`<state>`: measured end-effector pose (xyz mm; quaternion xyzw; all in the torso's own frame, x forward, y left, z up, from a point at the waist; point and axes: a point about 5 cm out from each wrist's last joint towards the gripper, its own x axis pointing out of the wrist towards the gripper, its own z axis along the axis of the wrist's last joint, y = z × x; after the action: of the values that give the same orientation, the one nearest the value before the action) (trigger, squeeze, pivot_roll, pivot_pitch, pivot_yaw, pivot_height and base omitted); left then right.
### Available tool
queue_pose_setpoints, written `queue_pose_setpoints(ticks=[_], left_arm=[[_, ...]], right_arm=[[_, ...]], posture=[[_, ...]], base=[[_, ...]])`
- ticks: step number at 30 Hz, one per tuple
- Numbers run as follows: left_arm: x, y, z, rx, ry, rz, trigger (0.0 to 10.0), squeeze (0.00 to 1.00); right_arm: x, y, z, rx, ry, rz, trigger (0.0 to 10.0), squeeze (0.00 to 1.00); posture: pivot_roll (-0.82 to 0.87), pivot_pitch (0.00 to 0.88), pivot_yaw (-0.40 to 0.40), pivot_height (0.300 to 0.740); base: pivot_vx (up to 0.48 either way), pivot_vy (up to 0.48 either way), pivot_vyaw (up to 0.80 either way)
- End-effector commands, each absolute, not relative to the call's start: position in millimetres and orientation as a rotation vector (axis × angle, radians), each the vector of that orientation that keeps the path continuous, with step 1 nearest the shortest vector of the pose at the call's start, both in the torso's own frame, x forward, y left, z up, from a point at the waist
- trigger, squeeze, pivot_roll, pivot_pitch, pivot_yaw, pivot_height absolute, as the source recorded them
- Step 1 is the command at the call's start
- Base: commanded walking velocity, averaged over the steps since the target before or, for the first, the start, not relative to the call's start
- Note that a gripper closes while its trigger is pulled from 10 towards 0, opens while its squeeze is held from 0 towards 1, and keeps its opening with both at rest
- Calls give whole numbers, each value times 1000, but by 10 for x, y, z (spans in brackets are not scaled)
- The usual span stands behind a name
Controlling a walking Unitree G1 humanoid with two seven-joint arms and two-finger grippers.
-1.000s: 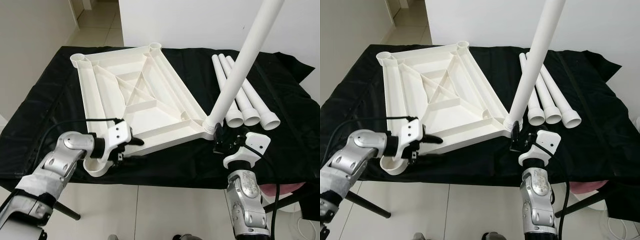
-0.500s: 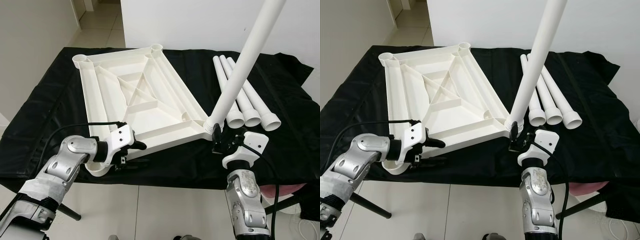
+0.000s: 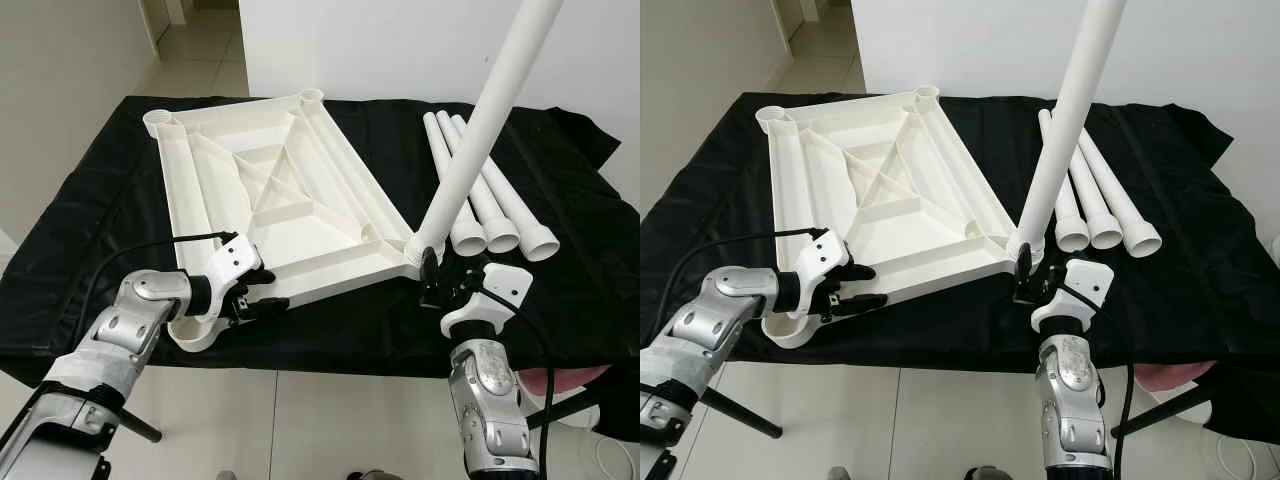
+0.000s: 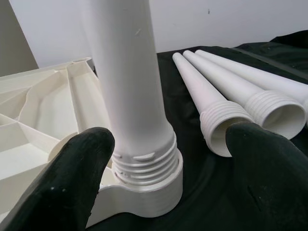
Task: Building children table
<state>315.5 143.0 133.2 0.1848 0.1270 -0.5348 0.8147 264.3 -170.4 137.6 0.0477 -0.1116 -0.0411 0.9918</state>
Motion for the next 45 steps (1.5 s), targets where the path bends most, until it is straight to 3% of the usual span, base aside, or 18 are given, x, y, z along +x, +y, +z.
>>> queue_pose_setpoints(ticks=[1,2,3,14,18,20,21,22,23,24,25,30,31,32,41,42,43,45], left_arm=[[3199,1516,1284,404,291,-1012,9686,0],[3190,1501,1276,386,296,-1015,1922,0],[3180,1485,1271,378,295,-1018,0,0],[3218,1237,1288,288,250,-890,0,0],[3245,935,1333,212,205,-833,0,0],[3245,935,1333,212,205,-833,0,0],[3256,847,1359,188,185,-815,2314,0],[3274,791,1379,168,175,-790,3373,0],[3290,737,1402,159,161,-777,2235,0],[3301,705,1419,165,147,-769,7608,0],[3297,674,1432,182,136,-781,10000,0],[3226,613,1462,258,89,-867,10000,0],[3173,613,1470,241,84,-926,10000,129],[3118,628,1490,233,67,-986,10000,1000],[2910,765,1565,301,20,-1212,10000,1000],[2899,817,1603,319,0,-1232,10000,286],[2893,874,1632,326,3,-1257,10000,0],[2891,959,1669,364,-10,-1278,10000,0]], right_arm=[[2646,-1705,1336,92,-200,-81,10000,0],[2647,-1703,1335,91,-199,-79,10000,0],[2648,-1702,1333,89,-197,-77,10000,0],[2642,-1705,1339,85,-197,-83,10000,0],[2636,-1700,1335,85,-194,-87,10000,0],[2636,-1700,1335,85,-194,-87,10000,0],[2635,-1699,1335,85,-193,-88,10000,0],[2635,-1697,1336,84,-192,-89,10000,0],[2637,-1695,1336,83,-192,-89,10000,0],[2639,-1695,1336,82,-191,-89,10000,0],[2641,-1695,1336,82,-191,-90,10000,0],[2645,-1700,1334,79,-189,-92,10000,0],[2647,-1705,1331,76,-188,-92,10000,0],[2649,-1709,1331,74,-188,-92,10000,0],[2653,-1666,1328,60,-185,-51,10000,0],[2651,-1647,1329,54,-187,-35,10000,0],[2647,-1636,1331,42,-189,-25,10000,0],[2642,-1629,1327,35,-187,-17,10000,0]], posture=[[-54,42,26,740],[-55,44,25,740],[-55,45,25,740],[-61,53,32,740],[-62,66,35,740],[-62,66,35,740],[-61,69,34,740],[-60,72,34,740],[-61,74,34,740],[-60,75,33,740],[-60,78,34,740],[-58,80,33,740],[-57,83,33,740],[-57,84,33,740],[-49,88,24,740],[-49,89,21,740],[-48,92,16,740],[-48,92,13,740]], base=[[0,0,0],[0,0,0],[0,0,0],[0,0,0],[0,0,0],[0,0,0],[0,0,0],[0,0,0],[0,0,0],[0,0,0],[0,0,0],[0,0,0],[0,0,0],[0,0,0],[0,0,0],[0,0,0],[0,0,0],[0,0,0]])
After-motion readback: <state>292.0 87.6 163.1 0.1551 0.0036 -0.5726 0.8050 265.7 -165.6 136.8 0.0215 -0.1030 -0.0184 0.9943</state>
